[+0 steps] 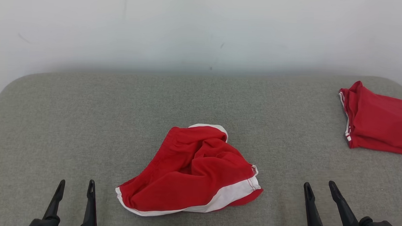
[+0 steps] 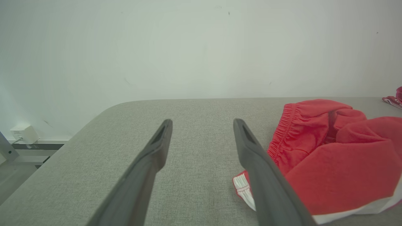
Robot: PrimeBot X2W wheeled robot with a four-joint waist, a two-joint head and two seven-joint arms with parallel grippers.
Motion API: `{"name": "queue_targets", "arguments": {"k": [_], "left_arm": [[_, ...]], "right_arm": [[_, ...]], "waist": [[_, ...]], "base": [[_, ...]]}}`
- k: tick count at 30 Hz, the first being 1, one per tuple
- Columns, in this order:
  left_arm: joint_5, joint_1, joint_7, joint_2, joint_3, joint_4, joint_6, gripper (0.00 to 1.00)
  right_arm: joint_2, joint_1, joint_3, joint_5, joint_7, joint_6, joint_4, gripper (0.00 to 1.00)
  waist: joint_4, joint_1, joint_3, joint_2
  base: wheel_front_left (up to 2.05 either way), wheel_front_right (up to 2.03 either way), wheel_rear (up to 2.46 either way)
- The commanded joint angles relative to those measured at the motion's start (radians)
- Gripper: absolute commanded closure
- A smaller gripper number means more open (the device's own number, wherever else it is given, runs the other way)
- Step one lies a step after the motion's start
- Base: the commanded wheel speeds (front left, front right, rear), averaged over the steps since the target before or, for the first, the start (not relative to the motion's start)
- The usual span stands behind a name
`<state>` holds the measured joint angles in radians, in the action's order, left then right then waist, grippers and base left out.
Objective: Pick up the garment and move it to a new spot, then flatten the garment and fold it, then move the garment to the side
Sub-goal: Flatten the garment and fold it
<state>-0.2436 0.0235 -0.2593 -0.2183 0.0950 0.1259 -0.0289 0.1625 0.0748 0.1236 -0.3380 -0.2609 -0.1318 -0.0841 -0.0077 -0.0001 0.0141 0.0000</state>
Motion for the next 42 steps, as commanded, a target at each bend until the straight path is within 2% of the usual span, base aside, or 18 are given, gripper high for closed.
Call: {"name": "queue_targets", "arguments": {"k": [1,9,17,25,32,33,34,39,42], "left_arm": [[-0.005,0.013,0.0,-0.006,0.001,0.003,0.0,0.0],[-0.01,0.014,0.021,-0.028,0.016,-0.002,0.017,0.0],[-0.017,-0.001,0.016,-0.012,0.024,-0.004,0.007,0.0],[-0.017,-0.028,0.01,-0.002,0.041,0.007,0.011,0.0],[-0.016,-0.052,0.003,0.009,0.057,0.025,0.017,0.0],[-0.015,-0.054,0.002,0.011,0.061,0.026,0.016,0.0],[-0.013,-0.056,0.002,0.013,0.062,0.025,0.014,0.0],[-0.02,-0.046,0.001,0.012,0.058,0.031,0.008,0.0],[-0.028,-0.039,-0.002,0.011,0.054,0.041,0.009,0.0]], "right_arm": [[0.007,0.003,0.006,0.001,0.003,0.003,-0.002,0.0],[0.044,-0.021,0.06,-0.013,0.025,0.003,-0.02,0.0],[0.091,-0.087,0.144,-0.024,0.046,0.003,-0.087,0.0],[0.137,-0.202,0.259,-0.05,0.053,0.003,-0.247,0.0],[0.148,-0.295,0.345,-0.097,0.053,0.003,-0.41,0.0],[0.151,-0.307,0.355,-0.107,0.049,0.003,-0.43,0.68],[0.151,-0.319,0.363,-0.118,0.042,0.003,-0.445,1.0],[0.164,-0.327,0.37,-0.153,0.006,0.003,-0.473,1.0],[0.184,-0.315,0.333,-0.165,-0.003,0.003,-0.458,1.0]], "waist": [[0.005,0.0001,-0.003,0.0],[0.02,0.0001,-0.011,0.0],[0.051,0.0001,-0.005,0.0],[0.11,0.0001,0.012,0.0],[0.16,0.0001,0.031,0.0],[0.166,0.0001,0.033,0.0],[0.171,0.0001,0.034,0.0],[0.163,0.0001,0.03,0.0],[0.141,0.0001,0.023,0.0]], "base": [[0.0,0.0,0.0],[0.0,0.0,0.0],[0.0,0.0,0.0],[0.0,0.0,0.0],[0.0,0.0,0.0],[0.0,0.0,0.0],[0.0,0.0,0.0],[0.0,0.0,0.0],[0.0,0.0,0.0]]}}
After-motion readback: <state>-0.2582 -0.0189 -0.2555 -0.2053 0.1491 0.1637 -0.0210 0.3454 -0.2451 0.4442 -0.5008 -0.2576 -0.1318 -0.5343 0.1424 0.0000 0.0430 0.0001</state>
